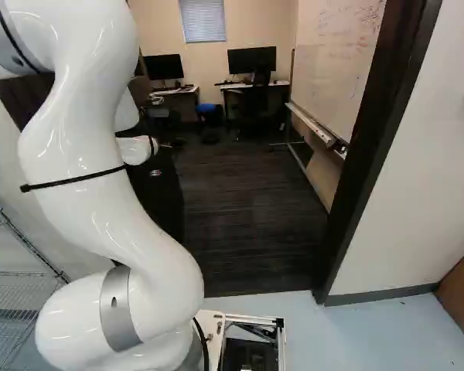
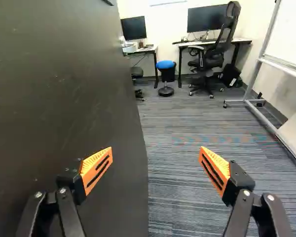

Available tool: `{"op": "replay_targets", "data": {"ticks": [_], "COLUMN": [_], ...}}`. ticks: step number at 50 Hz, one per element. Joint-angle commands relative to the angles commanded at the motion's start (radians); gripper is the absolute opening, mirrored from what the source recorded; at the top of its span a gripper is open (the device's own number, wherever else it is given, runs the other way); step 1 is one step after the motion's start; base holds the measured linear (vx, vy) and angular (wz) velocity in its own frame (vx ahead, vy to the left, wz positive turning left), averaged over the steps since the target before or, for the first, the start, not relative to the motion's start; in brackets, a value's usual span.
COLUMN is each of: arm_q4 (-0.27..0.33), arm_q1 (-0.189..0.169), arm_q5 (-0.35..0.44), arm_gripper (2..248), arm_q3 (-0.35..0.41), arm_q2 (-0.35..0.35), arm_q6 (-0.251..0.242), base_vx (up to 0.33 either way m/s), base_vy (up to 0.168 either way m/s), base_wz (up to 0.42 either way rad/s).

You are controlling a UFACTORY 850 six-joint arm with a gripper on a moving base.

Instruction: Open the door and move inside

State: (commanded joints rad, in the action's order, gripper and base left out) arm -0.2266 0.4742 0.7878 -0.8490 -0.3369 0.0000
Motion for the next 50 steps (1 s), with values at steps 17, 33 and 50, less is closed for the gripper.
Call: {"op": "replay_targets", "data": {"ticks": [17, 33, 50], "arm_q4": [0.0, 0.0, 0.0], "arm_q1": [-0.012, -0.046, -0.086], "arm_q5": [0.0, 0.0, 0.0], "arm_gripper": [247, 247, 247], "arm_q3": [0.01, 0.038, 0.066], "arm_q2": [0.009, 0.032, 0.055], "arm_q6": [0.0, 0.0, 0.0], "base_vx": [0.0, 0.0, 0.0], "base_vy": [0.0, 0.0, 0.0], "base_wz": [0.0, 0.0, 0.0]}}
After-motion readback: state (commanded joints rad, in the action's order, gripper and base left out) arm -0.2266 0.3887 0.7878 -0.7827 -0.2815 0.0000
